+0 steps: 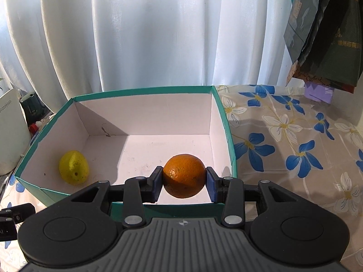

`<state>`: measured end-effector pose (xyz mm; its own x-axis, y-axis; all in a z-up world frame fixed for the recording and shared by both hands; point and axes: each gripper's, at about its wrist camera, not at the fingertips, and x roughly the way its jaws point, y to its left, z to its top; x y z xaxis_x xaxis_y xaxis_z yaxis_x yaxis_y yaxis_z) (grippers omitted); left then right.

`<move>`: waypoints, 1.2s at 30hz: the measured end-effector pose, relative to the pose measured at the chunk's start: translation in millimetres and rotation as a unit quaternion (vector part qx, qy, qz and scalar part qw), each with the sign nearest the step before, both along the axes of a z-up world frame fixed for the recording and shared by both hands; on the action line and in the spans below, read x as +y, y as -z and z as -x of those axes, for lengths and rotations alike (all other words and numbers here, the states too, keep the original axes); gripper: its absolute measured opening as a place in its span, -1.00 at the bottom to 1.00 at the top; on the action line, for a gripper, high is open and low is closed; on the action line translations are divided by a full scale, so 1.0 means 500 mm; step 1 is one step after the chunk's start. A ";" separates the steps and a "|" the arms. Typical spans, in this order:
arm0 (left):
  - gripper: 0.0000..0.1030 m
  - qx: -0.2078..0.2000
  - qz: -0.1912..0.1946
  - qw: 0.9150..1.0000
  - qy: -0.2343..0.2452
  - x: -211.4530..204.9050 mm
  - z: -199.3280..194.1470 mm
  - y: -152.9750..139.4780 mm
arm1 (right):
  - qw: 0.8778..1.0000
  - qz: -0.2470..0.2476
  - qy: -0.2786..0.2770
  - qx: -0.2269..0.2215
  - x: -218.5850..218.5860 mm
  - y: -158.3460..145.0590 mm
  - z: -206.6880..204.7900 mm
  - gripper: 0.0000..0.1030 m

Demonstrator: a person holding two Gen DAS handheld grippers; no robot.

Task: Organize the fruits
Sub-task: 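Release the orange into the box with the right gripper while the left gripper releases the pear, then return both grippers to the fruit and close the left gripper on another yellow pear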

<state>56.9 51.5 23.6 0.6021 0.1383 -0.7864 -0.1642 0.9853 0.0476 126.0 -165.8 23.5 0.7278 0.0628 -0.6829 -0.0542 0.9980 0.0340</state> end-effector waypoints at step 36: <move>1.00 0.077 0.027 0.989 0.125 -0.116 0.159 0.061 | 0.996 -0.011 0.015 -0.082 -0.036 -0.052 0.330 1.00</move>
